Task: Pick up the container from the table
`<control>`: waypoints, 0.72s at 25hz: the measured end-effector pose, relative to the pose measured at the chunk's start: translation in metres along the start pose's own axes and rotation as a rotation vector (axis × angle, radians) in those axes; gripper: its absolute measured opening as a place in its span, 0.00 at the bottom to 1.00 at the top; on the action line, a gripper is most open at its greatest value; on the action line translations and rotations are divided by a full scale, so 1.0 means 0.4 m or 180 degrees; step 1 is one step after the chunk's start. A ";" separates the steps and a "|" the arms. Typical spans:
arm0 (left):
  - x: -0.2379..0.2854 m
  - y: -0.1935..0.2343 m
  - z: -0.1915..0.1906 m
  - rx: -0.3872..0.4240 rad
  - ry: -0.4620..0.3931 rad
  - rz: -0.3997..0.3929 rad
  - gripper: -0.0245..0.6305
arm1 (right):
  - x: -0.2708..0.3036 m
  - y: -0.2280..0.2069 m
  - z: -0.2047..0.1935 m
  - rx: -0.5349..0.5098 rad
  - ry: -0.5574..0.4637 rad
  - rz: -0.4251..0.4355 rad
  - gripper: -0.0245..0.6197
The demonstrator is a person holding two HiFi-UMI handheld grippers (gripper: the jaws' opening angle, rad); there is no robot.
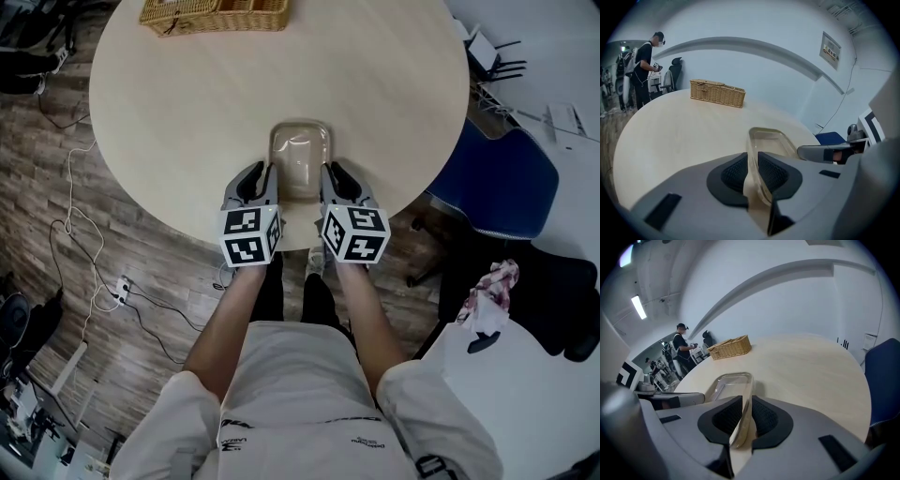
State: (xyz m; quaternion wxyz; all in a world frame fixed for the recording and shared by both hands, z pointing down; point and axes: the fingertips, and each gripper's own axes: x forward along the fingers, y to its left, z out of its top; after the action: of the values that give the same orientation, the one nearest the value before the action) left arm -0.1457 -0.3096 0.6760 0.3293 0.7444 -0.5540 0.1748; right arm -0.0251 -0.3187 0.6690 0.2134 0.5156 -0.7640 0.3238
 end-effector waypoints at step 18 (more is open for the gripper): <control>0.003 -0.007 -0.006 -0.0331 0.0000 -0.0088 0.10 | 0.007 0.001 -0.005 0.0435 0.0022 0.0187 0.13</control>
State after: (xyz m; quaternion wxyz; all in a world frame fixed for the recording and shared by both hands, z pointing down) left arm -0.1424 -0.3085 0.6777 0.3699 0.7339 -0.5520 0.1411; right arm -0.0265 -0.3190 0.6722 0.1707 0.5053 -0.7542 0.3831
